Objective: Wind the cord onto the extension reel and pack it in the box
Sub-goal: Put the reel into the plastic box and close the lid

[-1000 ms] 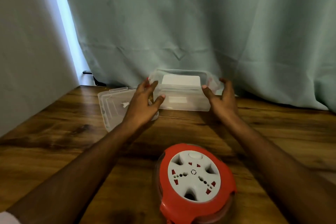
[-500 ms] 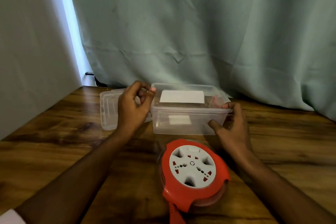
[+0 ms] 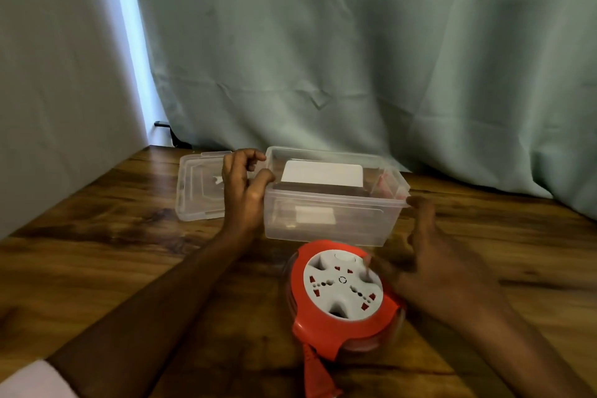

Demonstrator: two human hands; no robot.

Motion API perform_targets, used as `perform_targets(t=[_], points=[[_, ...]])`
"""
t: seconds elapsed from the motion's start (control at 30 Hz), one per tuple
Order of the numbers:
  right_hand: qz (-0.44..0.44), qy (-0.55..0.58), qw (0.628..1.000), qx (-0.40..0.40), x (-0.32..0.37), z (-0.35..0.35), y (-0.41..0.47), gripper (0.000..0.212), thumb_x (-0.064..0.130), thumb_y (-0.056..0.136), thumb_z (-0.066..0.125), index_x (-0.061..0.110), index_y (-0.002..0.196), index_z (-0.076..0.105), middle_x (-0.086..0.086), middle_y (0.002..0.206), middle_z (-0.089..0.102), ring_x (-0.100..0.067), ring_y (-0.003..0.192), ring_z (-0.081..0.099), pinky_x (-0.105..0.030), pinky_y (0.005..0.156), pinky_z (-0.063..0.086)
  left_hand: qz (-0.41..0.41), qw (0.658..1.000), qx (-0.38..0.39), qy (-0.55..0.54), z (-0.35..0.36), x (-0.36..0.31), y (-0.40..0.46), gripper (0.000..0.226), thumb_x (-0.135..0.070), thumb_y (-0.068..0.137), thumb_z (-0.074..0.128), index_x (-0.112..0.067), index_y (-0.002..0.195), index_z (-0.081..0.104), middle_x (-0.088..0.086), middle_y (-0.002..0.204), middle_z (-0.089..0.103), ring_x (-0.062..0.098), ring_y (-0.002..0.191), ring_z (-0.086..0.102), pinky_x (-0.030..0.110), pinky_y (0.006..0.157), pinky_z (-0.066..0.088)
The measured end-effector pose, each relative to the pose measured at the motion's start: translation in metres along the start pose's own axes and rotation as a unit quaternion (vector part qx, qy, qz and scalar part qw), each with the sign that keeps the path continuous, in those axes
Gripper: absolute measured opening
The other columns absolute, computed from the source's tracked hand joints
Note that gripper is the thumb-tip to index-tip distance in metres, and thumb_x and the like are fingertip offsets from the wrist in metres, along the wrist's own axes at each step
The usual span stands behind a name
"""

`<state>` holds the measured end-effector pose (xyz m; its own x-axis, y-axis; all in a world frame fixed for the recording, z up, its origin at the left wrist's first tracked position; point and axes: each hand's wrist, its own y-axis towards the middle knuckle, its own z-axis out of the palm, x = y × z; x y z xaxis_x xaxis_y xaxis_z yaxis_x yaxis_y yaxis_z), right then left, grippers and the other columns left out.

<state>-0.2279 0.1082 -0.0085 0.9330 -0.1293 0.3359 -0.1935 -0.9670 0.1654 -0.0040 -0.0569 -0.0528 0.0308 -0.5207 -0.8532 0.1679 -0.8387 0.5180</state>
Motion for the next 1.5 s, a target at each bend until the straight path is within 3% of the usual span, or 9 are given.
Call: perform_targets(t=[0.17, 0.3, 0.47, 0.73, 0.87, 1.0, 1.2, 1.3, 1.5], points=[[0.005, 0.039, 0.991, 0.130, 0.011, -0.001, -0.013, 0.129, 0.080, 0.068, 0.070, 0.044, 0.156, -0.016, 0.017, 0.134, 0.064, -0.003, 0.098, 0.062, -0.008, 0.062, 0.042, -0.058, 0.998, 0.010, -0.013, 0.011, 0.004, -0.004, 0.069, -0.046, 0.073, 0.053, -0.017, 0.135, 0.053, -0.003, 0.135, 0.040, 0.019, 0.131, 0.044, 0.042, 0.113, 0.042], [0.036, 0.169, 0.960, 0.221, -0.002, 0.001, -0.001, 0.100, 0.069, 0.054, 0.084, 0.038, 0.137, 0.037, 0.016, 0.116, 0.067, -0.007, 0.090, 0.071, -0.019, 0.060, 0.057, -0.059, 0.998, 0.013, -0.033, 0.011, 0.006, -0.003, 0.064, -0.046, 0.072, 0.051, -0.026, 0.133, 0.052, -0.008, 0.136, 0.042, 0.019, 0.132, 0.046, 0.048, 0.115, 0.042], [0.018, 0.308, 0.901, 0.304, -0.011, -0.002, 0.009, 0.054, 0.021, 0.072, 0.093, 0.015, 0.121, 0.072, -0.002, 0.110, 0.080, -0.020, 0.102, 0.077, -0.044, 0.094, 0.061, -0.054, 0.998, 0.010, -0.032, 0.013, 0.010, 0.000, 0.072, -0.051, 0.070, 0.047, -0.023, 0.136, 0.052, -0.008, 0.136, 0.043, 0.019, 0.135, 0.044, 0.051, 0.117, 0.039], [-0.075, 0.411, 0.895, 0.156, 0.013, -0.056, 0.010, 0.059, -0.003, 0.060, 0.090, 0.009, 0.115, 0.072, -0.011, 0.105, 0.080, -0.031, 0.095, 0.078, -0.049, 0.082, 0.064, -0.044, 0.998, 0.011, -0.035, 0.012, 0.013, 0.002, 0.071, -0.041, 0.074, 0.049, -0.016, 0.141, 0.052, -0.007, 0.138, 0.041, 0.020, 0.137, 0.042, 0.051, 0.117, 0.039], [-0.164, 0.418, 0.892, -0.044, 0.039, -0.105, 0.036, 0.056, 0.009, 0.055, 0.089, 0.009, 0.110, 0.077, -0.007, 0.095, 0.081, -0.023, 0.085, 0.079, -0.035, 0.071, 0.066, -0.026, 0.999, 0.005, -0.038, 0.013, 0.011, 0.002, 0.074, -0.055, 0.067, 0.044, -0.024, 0.134, 0.050, -0.007, 0.138, 0.040, 0.018, 0.141, 0.039, 0.042, 0.121, 0.033], [-0.225, 0.266, 0.919, -0.184, 0.070, -0.140, 0.071, 0.066, 0.032, 0.064, 0.093, 0.027, 0.125, 0.068, 0.012, 0.112, 0.074, -0.004, 0.097, 0.073, -0.020, 0.076, 0.061, -0.026, 0.999, 0.011, -0.029, 0.012, 0.013, 0.001, 0.073, -0.056, 0.074, 0.044, -0.026, 0.140, 0.049, -0.011, 0.138, 0.039, 0.016, 0.137, 0.041, 0.045, 0.119, 0.037], [-0.301, 0.043, 0.949, -0.086, 0.099, -0.097, 0.118, 0.070, 0.030, 0.071, 0.093, 0.028, 0.135, 0.064, 0.005, 0.131, 0.066, -0.013, 0.111, 0.064, -0.037, 0.096, 0.058, -0.037, 0.999, 0.006, -0.020, 0.013, 0.011, 0.000, 0.051, -0.040, 0.084, 0.043, -0.031, 0.134, 0.048, -0.009, 0.138, 0.039, 0.019, 0.140, 0.038, 0.046, 0.121, 0.034], [-0.304, -0.002, 0.951, -0.048, 0.096, -0.057, 0.138, 0.068, 0.032, 0.075, 0.090, 0.030, 0.136, 0.061, 0.003, 0.135, 0.063, -0.015, 0.113, 0.060, -0.030, 0.091, 0.052, -0.032, 0.999, -0.004, -0.011, 0.012, 0.012, -0.001, 0.075, -0.060, 0.076, 0.041, -0.022, 0.139, 0.050, -0.007, 0.137, 0.039, 0.015, 0.138, 0.038, 0.013, 0.112, 0.032], [-0.235, 0.146, 0.960, 0.052, 0.061, -0.015, 0.177, 0.060, 0.024, 0.080, 0.088, 0.027, 0.133, 0.061, 0.001, 0.132, 0.060, -0.021, 0.117, 0.062, -0.038, 0.096, 0.059, -0.033, 0.999, -0.009, 0.019, 0.014, 0.013, 0.001, 0.076, -0.054, 0.082, 0.041, -0.015, 0.147, 0.049, -0.006, 0.138, 0.039, 0.014, 0.136, 0.038, 0.008, 0.100, 0.031]])
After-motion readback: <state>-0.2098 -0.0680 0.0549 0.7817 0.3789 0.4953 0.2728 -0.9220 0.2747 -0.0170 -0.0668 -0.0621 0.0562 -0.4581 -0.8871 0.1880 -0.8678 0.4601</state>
